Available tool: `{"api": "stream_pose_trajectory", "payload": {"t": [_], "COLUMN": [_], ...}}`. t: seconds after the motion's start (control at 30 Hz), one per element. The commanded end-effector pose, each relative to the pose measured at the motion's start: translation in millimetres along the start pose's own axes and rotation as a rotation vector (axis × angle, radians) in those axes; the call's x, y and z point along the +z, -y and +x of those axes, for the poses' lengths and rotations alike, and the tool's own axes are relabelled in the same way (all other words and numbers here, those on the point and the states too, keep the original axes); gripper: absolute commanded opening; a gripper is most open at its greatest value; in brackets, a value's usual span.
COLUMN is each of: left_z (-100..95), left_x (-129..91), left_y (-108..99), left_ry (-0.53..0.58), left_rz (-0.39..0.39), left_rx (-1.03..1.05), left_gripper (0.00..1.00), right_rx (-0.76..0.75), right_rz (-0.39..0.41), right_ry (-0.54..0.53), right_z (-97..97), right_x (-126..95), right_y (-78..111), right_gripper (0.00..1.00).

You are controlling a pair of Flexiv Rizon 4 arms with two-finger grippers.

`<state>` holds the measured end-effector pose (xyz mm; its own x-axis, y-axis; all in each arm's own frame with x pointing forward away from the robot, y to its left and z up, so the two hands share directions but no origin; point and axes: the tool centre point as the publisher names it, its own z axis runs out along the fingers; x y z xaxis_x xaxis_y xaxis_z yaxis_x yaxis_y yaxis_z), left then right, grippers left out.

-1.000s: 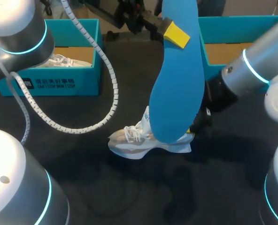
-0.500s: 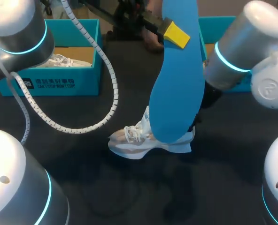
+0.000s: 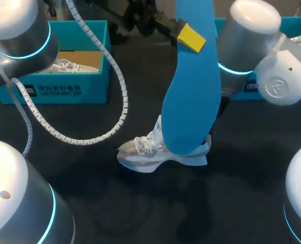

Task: Take the shoe out of the shoebox, open the shoe tongue, remove and reinsert the insole, then place the shoe into the shoebox

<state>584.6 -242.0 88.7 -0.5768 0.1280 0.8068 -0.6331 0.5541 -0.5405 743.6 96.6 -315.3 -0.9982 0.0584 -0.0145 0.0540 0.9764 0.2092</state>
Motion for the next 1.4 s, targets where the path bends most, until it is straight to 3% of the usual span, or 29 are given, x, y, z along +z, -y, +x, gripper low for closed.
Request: {"api": "stream_pose_trajectory", "payload": {"t": [0.03, 0.27, 0.5, 1.0, 1.4], "left_z": [-0.3, -0.3, -0.3, -0.3, -0.3], "left_x": [0, 0, 0, 0, 0], "left_y": [-1, -1, -1, -1, -1], "left_ry": [0.001, 0.001, 0.001, 0.001, 0.001], "left_rz": [0.002, 0.002, 0.002, 0.002, 0.002], "left_rx": [-0.001, -0.001, -0.001, -0.001, -0.001], "left_gripper": [0.00, 0.00, 0.00, 0.00, 0.00], "right_rx": [0.001, -0.006, -0.028, -0.085, -0.102], "right_rz": [0.026, 0.021, 0.006, 0.028, 0.005], "right_ry": [0.001, 0.005, 0.020, -0.046, -0.087], "right_z": [-0.2, -0.8, -16.1, -28.4, -40.8], "right_x": [2, 4, 16, 31, 70], "right_y": [-3.5, -5.8, -15.4, -23.9, -27.8], "right_gripper": [1.00, 1.00, 1.00, 1.00, 1.00]}}
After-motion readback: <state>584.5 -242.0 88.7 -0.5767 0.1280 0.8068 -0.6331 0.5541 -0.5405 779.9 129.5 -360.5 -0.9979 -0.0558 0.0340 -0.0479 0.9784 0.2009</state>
